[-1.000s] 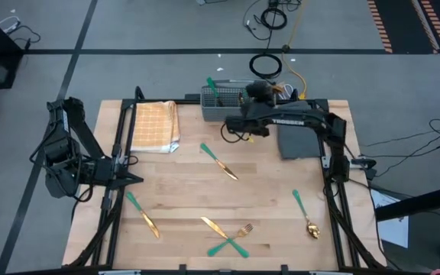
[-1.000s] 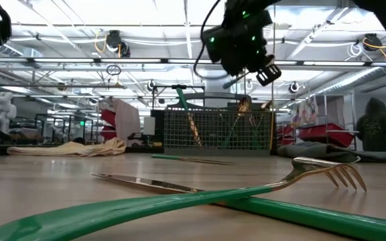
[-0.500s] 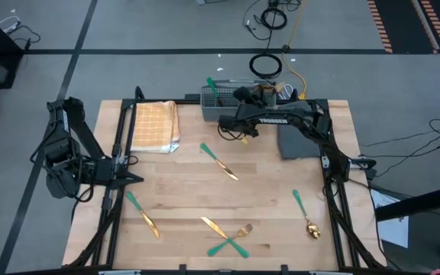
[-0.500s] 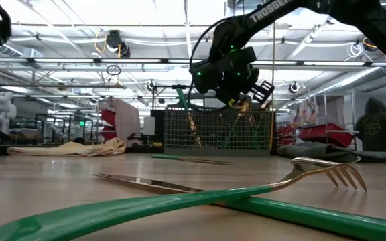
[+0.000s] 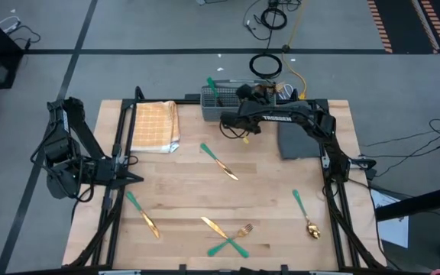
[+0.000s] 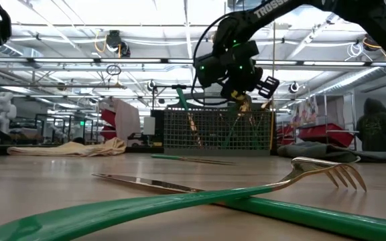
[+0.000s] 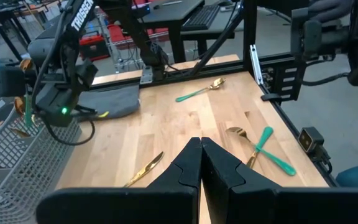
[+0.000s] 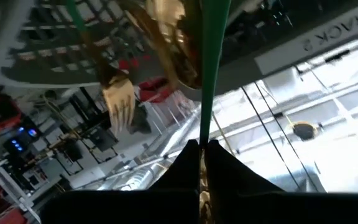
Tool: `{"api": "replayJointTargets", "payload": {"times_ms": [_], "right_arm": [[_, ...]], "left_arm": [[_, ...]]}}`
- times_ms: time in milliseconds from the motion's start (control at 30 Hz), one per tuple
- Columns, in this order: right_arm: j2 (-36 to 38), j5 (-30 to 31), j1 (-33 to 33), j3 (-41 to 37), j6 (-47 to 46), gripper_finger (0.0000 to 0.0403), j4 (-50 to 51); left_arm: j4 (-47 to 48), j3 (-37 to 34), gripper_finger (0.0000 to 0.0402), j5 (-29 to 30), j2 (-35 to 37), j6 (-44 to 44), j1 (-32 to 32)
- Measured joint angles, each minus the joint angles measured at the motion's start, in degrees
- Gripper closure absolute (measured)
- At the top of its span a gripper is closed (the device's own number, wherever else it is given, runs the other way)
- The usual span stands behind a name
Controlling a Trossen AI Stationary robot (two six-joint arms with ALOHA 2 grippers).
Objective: Sort silverware
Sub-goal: Put the spoon into the middle right section of the dish rack
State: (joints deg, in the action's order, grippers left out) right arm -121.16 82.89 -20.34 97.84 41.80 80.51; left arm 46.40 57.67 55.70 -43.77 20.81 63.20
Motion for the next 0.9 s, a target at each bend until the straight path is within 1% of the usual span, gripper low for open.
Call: {"api": "replayJointTargets", "payload": {"times_ms": [133,233,300,433,500,600,700,900], "right_arm": [[0.23,-1.12,-0.51,0.0,2.92,0.0403,0.03],[0.43,-3.6,-0.89,0.0,6.12,0.0403,0.03],[0.2,-4.1,-1.02,0.0,7.61,0.0403,-0.56],[0.17,-5.86,-1.02,0.0,7.83,0.0403,-0.5],[0.17,-6.96,-1.02,0.0,6.43,0.04,-0.54],[0.17,-8.1,-0.98,0.0,5.57,0.0381,-0.54],[0.15,-9.68,-0.96,0.0,4.79,0.0351,-0.47],[0.15,-8.88,-0.96,0.0,2.16,0.0296,-0.42]], "left_arm": [[0.69,0.0,0.0391,0.0,0.0,0.01,-0.01],[0.87,0.0,0.0391,0.0,0.0,0.0,-0.01],[0.88,0.0,0.0391,0.0,0.0,0.0,-0.01],[0.89,0.0,0.0391,-0.16,0.0,-0.01,0.0],[0.89,0.0,0.0391,-0.17,0.0,0.01,0.0],[0.89,0.0,0.0391,-0.22,0.0,0.01,0.0],[0.89,0.0,0.0391,-0.32,0.0,0.01,-0.02],[0.89,0.0,0.0391,-0.39,0.0,-0.01,0.0]]}}
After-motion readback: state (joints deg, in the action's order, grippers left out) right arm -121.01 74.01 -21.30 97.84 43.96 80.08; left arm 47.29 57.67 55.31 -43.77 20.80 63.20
